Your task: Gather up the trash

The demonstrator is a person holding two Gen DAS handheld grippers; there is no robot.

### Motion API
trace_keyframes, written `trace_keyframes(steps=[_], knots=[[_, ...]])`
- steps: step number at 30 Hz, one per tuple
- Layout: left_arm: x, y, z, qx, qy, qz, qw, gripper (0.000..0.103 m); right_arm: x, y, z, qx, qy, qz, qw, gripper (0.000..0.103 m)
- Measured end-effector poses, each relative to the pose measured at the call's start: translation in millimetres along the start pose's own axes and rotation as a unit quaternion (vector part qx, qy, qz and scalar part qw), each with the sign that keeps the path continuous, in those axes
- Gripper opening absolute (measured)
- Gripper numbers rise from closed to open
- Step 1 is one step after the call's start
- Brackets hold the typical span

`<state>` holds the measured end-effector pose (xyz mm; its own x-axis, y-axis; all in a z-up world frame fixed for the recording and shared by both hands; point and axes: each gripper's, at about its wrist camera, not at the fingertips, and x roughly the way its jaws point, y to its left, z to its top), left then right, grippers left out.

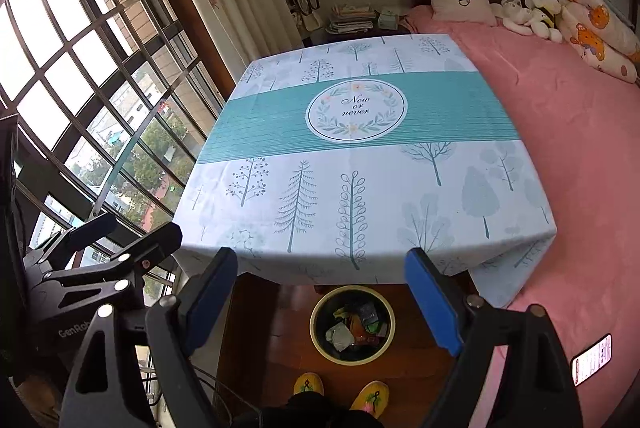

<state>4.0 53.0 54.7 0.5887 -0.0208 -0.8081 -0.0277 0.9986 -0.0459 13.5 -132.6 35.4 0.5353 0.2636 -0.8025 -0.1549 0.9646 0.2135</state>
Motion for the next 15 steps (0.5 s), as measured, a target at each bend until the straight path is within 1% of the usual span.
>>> trace_keyframes(steps=[15], knots=[[-10.6,-8.8,-2.7,-0.004,-0.014,0.003,0.9999,0.102,-14.8,-6.0,3.6,0.002,-0.023,-0.010,1.000,0.086]])
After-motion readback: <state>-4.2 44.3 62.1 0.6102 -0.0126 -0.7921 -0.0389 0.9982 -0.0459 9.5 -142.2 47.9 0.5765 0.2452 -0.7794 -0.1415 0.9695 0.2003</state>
